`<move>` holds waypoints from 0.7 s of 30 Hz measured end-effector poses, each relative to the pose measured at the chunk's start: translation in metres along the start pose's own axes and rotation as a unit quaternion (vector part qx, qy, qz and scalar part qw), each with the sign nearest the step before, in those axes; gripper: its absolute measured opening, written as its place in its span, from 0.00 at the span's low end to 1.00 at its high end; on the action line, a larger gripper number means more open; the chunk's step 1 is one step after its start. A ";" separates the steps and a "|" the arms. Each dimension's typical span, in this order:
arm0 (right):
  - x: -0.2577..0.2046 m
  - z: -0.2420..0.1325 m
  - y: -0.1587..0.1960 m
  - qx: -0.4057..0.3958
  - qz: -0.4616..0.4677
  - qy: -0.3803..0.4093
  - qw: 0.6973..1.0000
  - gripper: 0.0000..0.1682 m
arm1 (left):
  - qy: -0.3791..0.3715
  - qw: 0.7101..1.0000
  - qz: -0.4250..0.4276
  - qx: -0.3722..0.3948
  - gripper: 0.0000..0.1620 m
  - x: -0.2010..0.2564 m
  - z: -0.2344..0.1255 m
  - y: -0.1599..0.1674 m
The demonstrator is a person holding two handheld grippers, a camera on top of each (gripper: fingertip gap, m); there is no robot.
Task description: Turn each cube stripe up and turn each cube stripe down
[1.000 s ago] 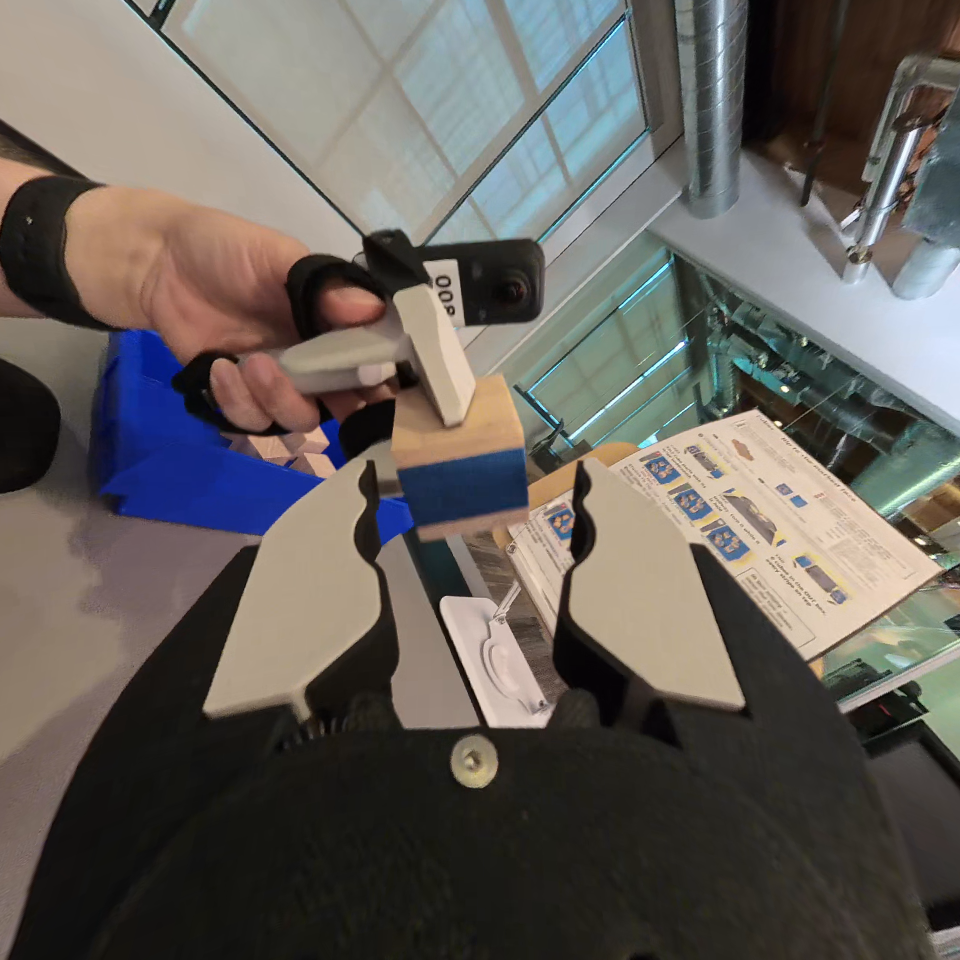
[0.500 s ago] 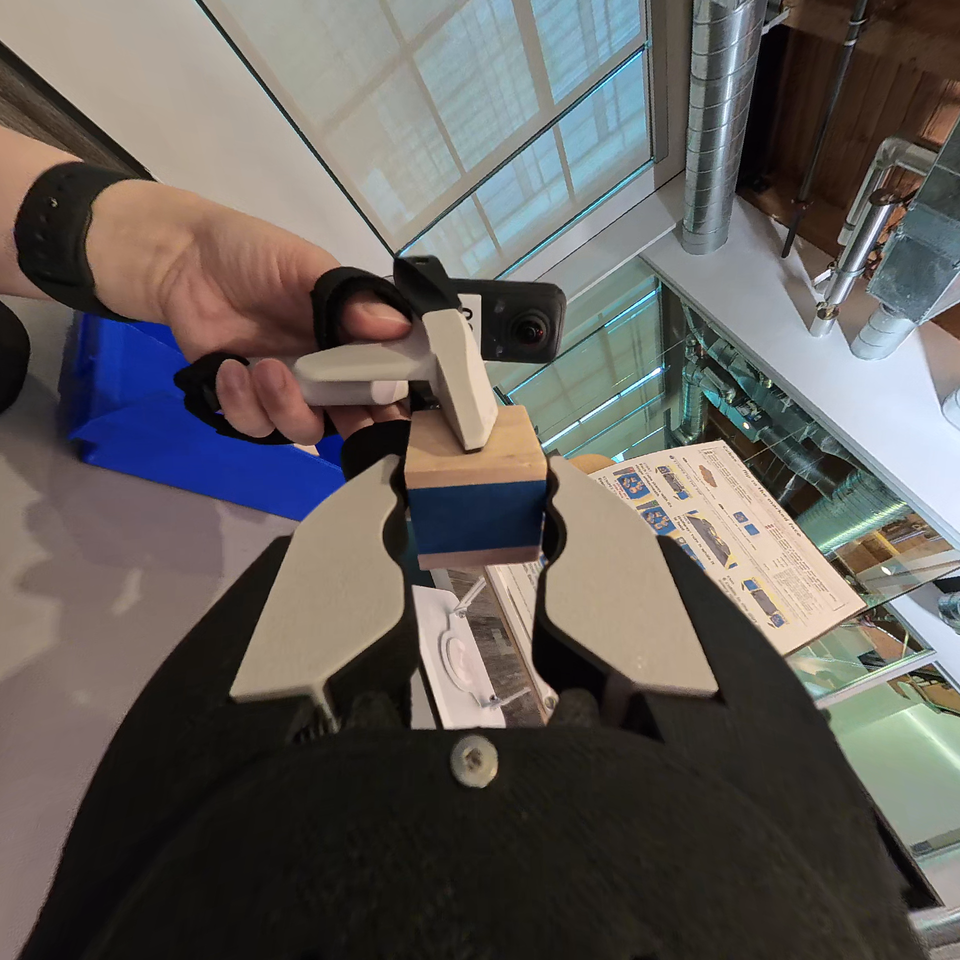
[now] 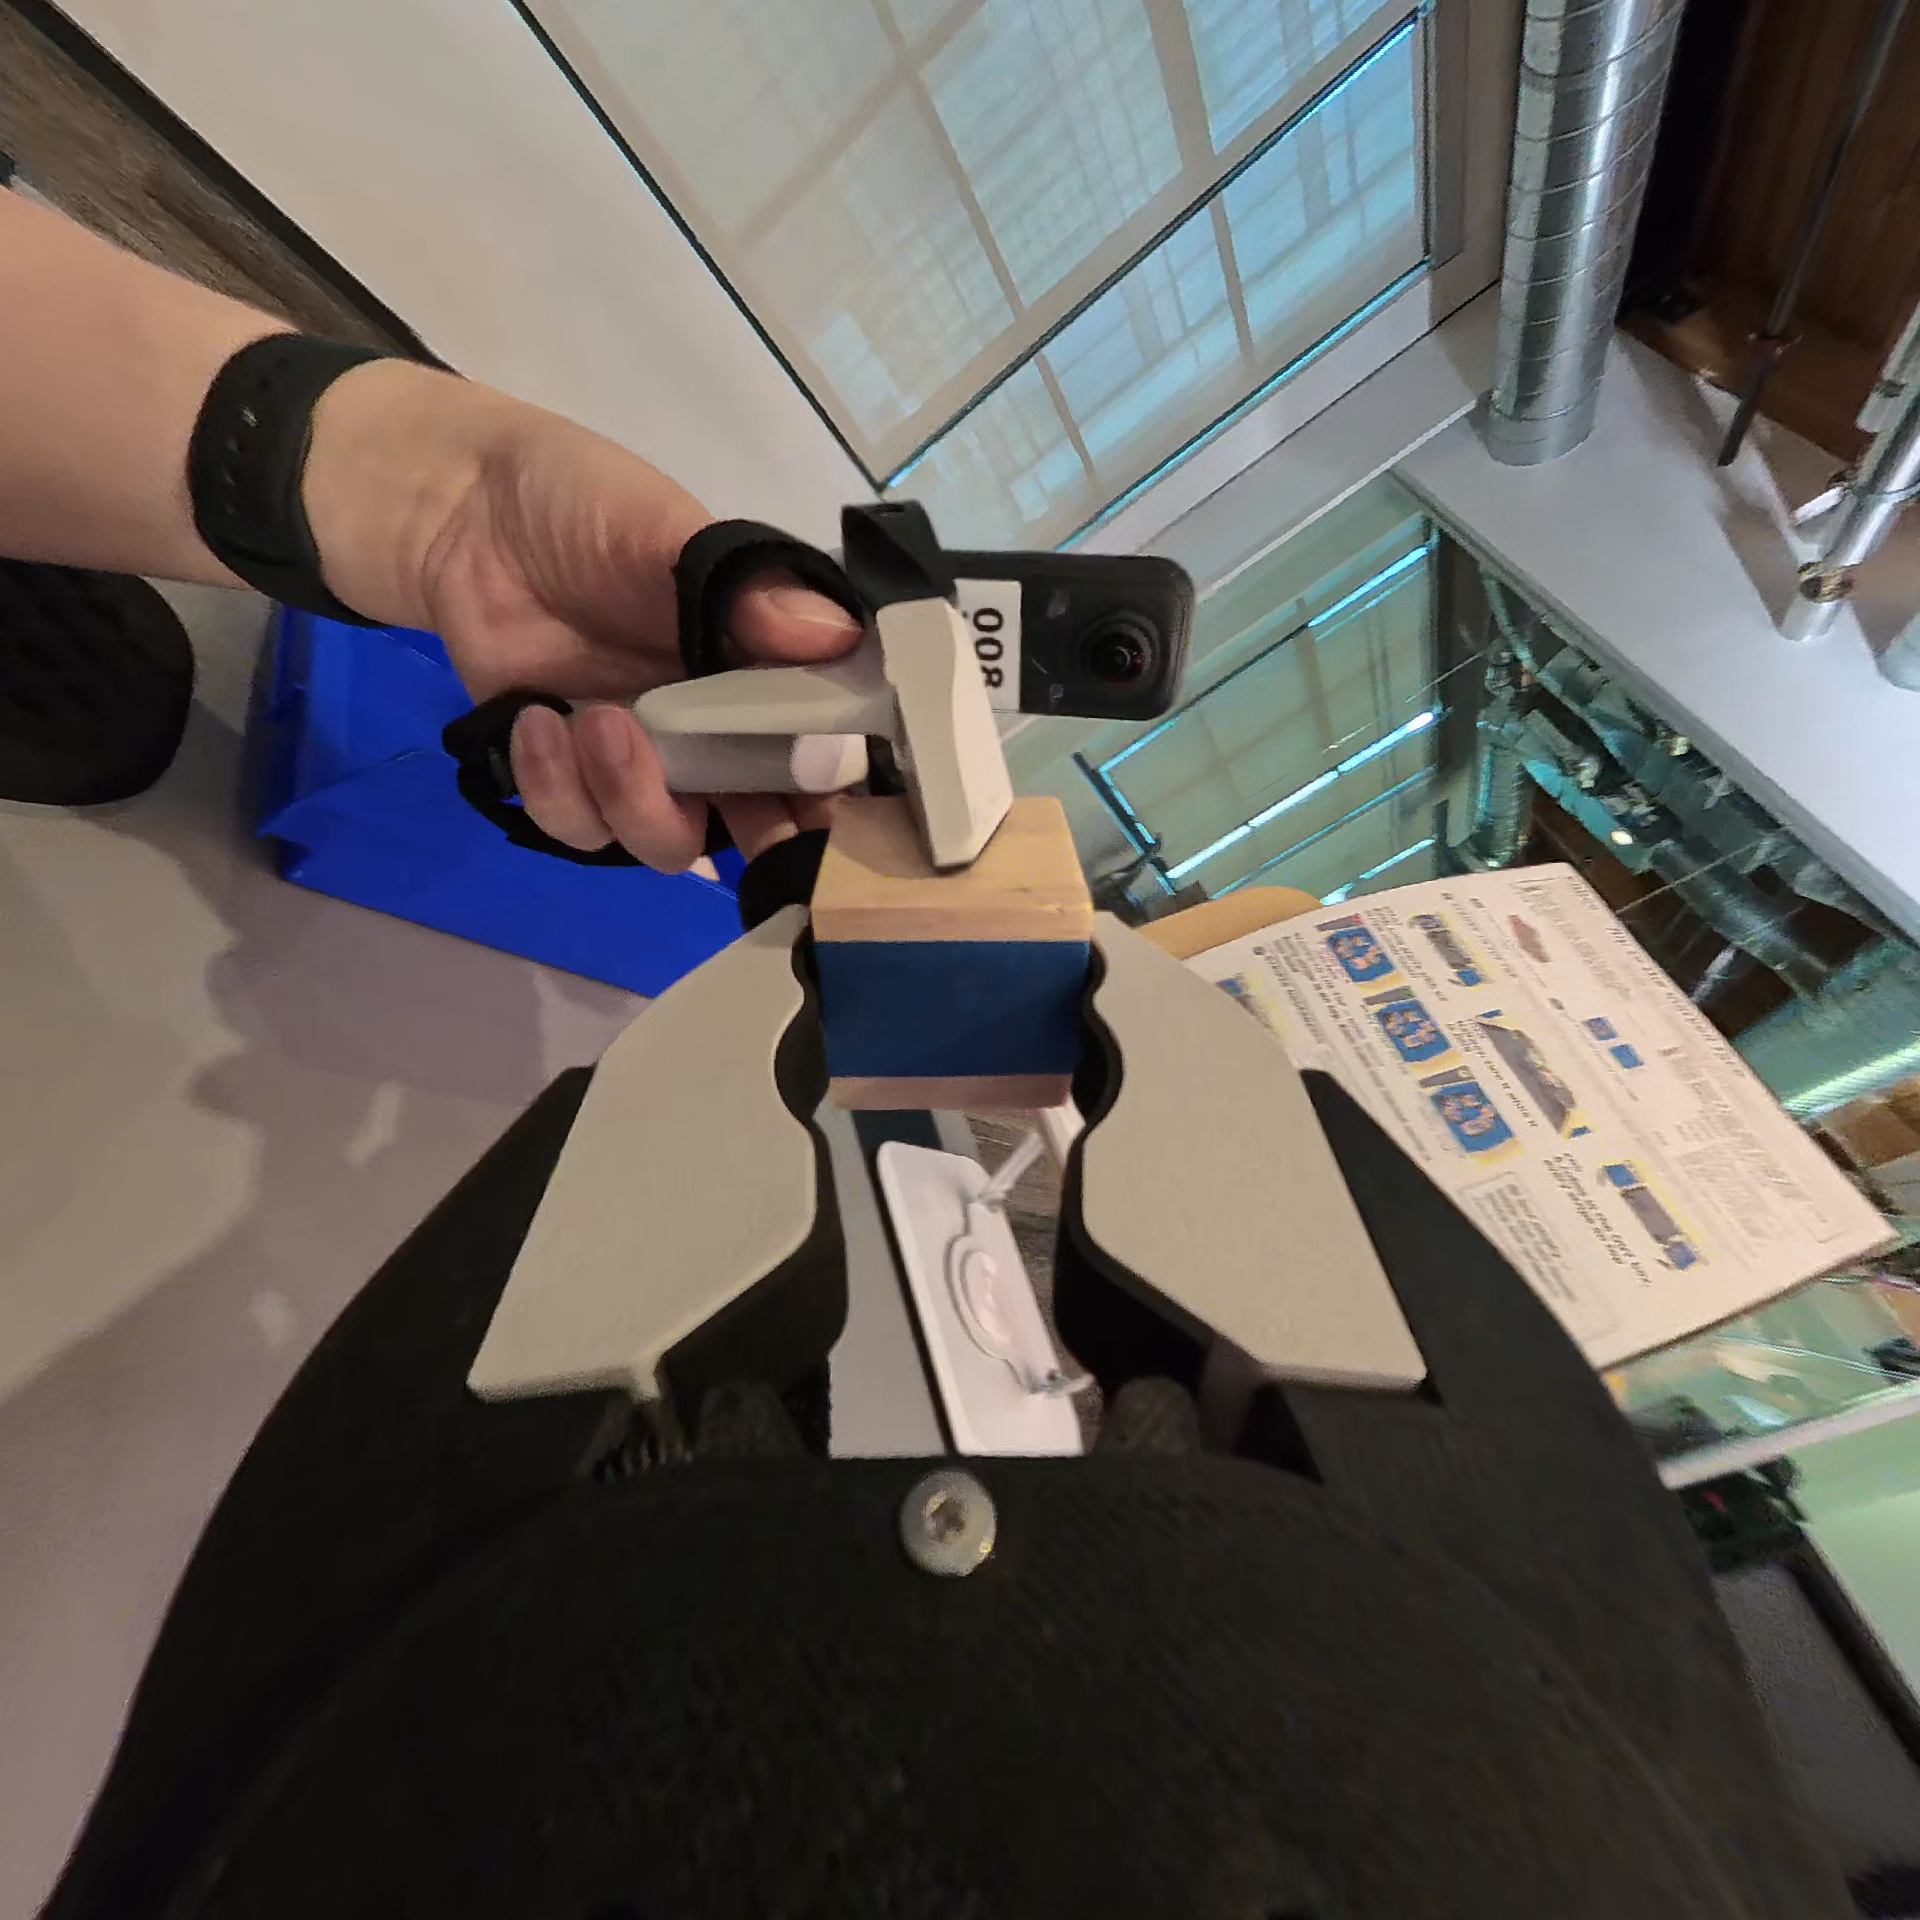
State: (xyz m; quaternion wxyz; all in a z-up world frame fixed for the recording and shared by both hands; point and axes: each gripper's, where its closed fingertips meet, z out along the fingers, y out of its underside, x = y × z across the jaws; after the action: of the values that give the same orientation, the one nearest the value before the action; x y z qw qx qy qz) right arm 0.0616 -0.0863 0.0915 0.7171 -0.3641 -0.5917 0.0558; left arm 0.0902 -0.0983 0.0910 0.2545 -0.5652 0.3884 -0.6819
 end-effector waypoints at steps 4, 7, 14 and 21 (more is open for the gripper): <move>0.022 -0.013 -0.006 0.002 0.018 -0.002 1.000 0.27 | 0.012 0.999 0.015 0.033 0.38 0.009 -0.011 -0.015; 0.073 -0.047 0.039 -0.141 0.078 0.009 0.987 0.27 | -0.050 0.996 0.070 0.029 0.39 0.013 -0.030 -0.024; 0.057 -0.186 0.278 -0.552 0.318 -0.157 0.754 0.28 | -0.187 0.962 0.197 -0.006 0.36 0.019 -0.053 -0.030; 0.015 -0.225 0.362 -0.638 0.270 -0.304 0.654 0.28 | -0.174 0.964 0.200 -0.019 0.35 0.025 -0.049 -0.024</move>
State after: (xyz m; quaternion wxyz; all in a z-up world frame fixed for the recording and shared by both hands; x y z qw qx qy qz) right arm 0.3935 0.0824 -0.1174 0.0413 -0.8386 -0.5420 -0.0366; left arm 0.0388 -0.0924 0.1223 0.4381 -0.5908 0.4560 -0.5010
